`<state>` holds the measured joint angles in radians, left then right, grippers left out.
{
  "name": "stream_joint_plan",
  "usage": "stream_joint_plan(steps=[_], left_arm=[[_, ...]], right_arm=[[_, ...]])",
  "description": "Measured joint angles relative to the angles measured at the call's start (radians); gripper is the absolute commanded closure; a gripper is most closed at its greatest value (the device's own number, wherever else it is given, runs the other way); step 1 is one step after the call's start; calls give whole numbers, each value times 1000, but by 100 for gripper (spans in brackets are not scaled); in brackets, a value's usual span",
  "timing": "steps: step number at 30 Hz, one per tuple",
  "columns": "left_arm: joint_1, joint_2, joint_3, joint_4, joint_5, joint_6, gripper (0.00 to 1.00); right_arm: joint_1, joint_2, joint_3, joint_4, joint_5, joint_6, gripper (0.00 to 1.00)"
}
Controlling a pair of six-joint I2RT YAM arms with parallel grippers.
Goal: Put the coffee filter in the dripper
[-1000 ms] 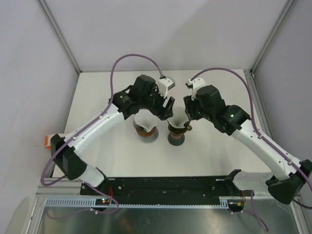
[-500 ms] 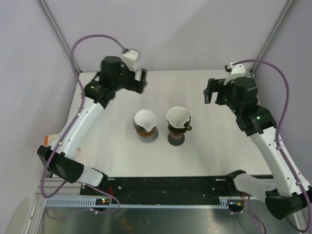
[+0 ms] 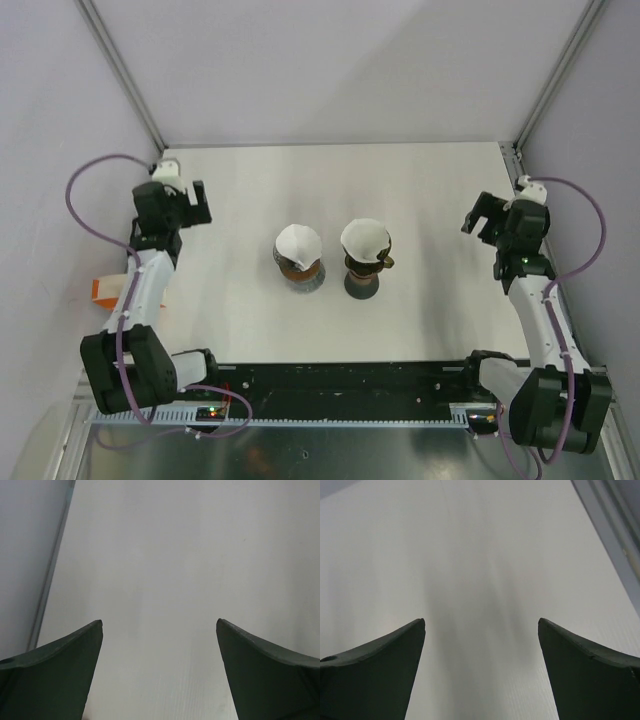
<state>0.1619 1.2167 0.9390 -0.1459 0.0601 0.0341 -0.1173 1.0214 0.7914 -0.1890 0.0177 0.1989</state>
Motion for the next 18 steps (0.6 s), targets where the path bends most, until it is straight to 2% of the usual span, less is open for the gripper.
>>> stream_joint_plan(steps=[5,8,15,18], left_arm=[[21,-24,-307,259,19,2,0],[21,-25,-425,386,47,-2,0],[22,-3,-583,674,109,-27,0],[22,27,-637,791,105,-35,0]], right_arm=[[-9,0,-214,213,-3,-17,1],[-9,-5,-337,367,6,-23,1],[-9,-20,-680,802,32,-62,1],[-3,-3,-744,960,38,-82,1]])
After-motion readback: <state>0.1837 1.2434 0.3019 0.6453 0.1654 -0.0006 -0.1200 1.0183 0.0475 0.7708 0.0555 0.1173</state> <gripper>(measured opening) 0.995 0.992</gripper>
